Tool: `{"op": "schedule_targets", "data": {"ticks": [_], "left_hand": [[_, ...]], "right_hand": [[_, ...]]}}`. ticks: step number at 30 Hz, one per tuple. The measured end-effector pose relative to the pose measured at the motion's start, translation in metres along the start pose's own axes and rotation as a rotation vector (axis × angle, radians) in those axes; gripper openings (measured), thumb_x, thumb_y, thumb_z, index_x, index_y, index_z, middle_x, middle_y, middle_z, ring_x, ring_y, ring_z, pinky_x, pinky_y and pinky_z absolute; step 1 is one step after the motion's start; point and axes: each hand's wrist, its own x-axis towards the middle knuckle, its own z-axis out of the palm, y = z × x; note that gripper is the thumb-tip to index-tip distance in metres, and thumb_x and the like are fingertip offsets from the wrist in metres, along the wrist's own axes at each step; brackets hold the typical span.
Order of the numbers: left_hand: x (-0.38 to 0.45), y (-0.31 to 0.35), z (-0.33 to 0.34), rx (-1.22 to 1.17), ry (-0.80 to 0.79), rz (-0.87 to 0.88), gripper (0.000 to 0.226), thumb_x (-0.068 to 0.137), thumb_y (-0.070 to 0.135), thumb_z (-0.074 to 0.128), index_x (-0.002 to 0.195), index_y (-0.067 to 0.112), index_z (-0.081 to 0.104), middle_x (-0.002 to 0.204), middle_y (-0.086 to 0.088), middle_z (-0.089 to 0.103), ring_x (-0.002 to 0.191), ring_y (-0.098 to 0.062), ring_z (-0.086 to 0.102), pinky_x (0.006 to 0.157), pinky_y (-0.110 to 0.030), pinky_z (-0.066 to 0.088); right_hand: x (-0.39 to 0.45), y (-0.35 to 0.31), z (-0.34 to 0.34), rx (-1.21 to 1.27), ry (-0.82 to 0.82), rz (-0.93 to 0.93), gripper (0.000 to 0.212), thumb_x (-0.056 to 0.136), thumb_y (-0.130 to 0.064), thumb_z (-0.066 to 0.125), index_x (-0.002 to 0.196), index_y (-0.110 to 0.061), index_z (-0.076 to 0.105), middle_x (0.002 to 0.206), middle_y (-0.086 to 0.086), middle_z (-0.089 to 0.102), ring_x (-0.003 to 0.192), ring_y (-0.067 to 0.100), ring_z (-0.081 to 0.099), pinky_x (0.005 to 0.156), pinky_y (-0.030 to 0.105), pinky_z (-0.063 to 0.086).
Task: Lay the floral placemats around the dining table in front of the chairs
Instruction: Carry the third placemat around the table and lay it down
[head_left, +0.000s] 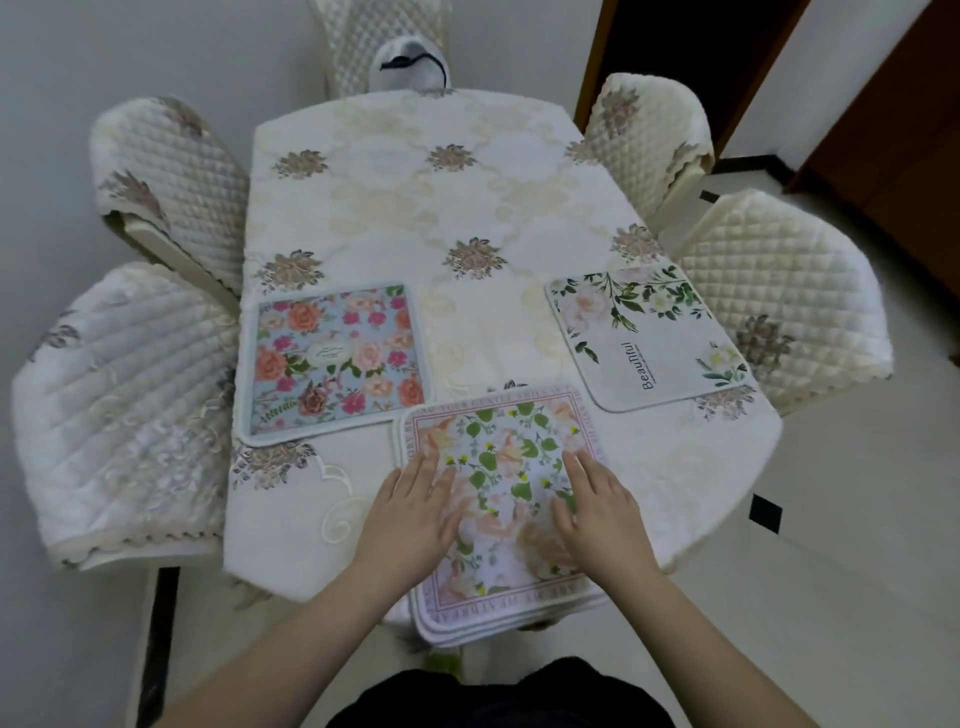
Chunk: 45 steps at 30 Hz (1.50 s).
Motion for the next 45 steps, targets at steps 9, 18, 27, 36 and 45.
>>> {"op": "schedule_targets", "data": {"ticks": [9, 18, 27, 36, 45], "left_hand": [[0.008, 0.009, 0.017, -0.15, -0.081, -0.278, 0.064, 0.102, 0.051, 0.03, 0.157, 0.028, 0.01, 0.163, -0.022, 0.004, 0.152, -0.033, 0.005, 0.12, -0.043, 0.015], [0.008, 0.039, 0.028, -0.649, -0.02, -0.579, 0.062, 0.1, 0.045, 0.045, 0.155, 0.027, 0.023, 0.165, -0.008, 0.005, 0.152, -0.023, 0.009, 0.119, -0.037, 0.018], [0.009, 0.041, 0.028, -1.08, 0.169, -0.759, 0.055, 0.099, 0.027, 0.056, 0.15, 0.021, 0.037, 0.163, -0.001, 0.022, 0.148, -0.018, 0.022, 0.121, -0.039, 0.02], [0.002, 0.041, 0.017, -1.47, 0.397, -0.777, 0.04, 0.097, 0.015, 0.057, 0.134, 0.031, 0.052, 0.14, 0.006, 0.052, 0.125, -0.012, 0.05, 0.101, -0.037, 0.045], [0.0, 0.011, 0.008, -1.882, 0.195, -0.815, 0.028, 0.095, 0.016, 0.059, 0.121, 0.005, 0.062, 0.1, -0.015, 0.076, 0.092, -0.029, 0.074, 0.078, -0.043, 0.057]], "right_hand": [[0.041, 0.045, 0.02, -0.001, -0.074, -0.042, 0.07, 0.097, -0.043, 0.043, 0.157, -0.021, 0.014, 0.164, 0.013, 0.011, 0.151, 0.03, 0.011, 0.121, 0.041, 0.011], [0.053, 0.079, 0.03, 0.08, -0.185, -0.092, 0.079, 0.096, -0.054, 0.043, 0.157, -0.022, 0.005, 0.163, 0.019, 0.006, 0.15, 0.033, 0.015, 0.12, 0.043, 0.016], [0.05, 0.078, 0.024, 0.229, -0.166, -0.045, 0.072, 0.097, -0.046, 0.05, 0.155, -0.022, 0.016, 0.162, 0.019, 0.013, 0.15, 0.031, 0.016, 0.12, 0.042, 0.017], [0.038, 0.071, 0.011, 0.744, -0.005, 0.023, 0.039, 0.098, -0.027, 0.053, 0.128, -0.049, 0.042, 0.152, -0.01, 0.03, 0.139, 0.003, 0.03, 0.109, 0.028, 0.031], [0.05, 0.093, -0.003, 0.963, -0.279, 0.287, 0.046, 0.093, -0.037, 0.063, 0.137, -0.031, 0.05, 0.118, -0.002, 0.07, 0.099, 0.015, 0.071, 0.083, 0.041, 0.06]]}}
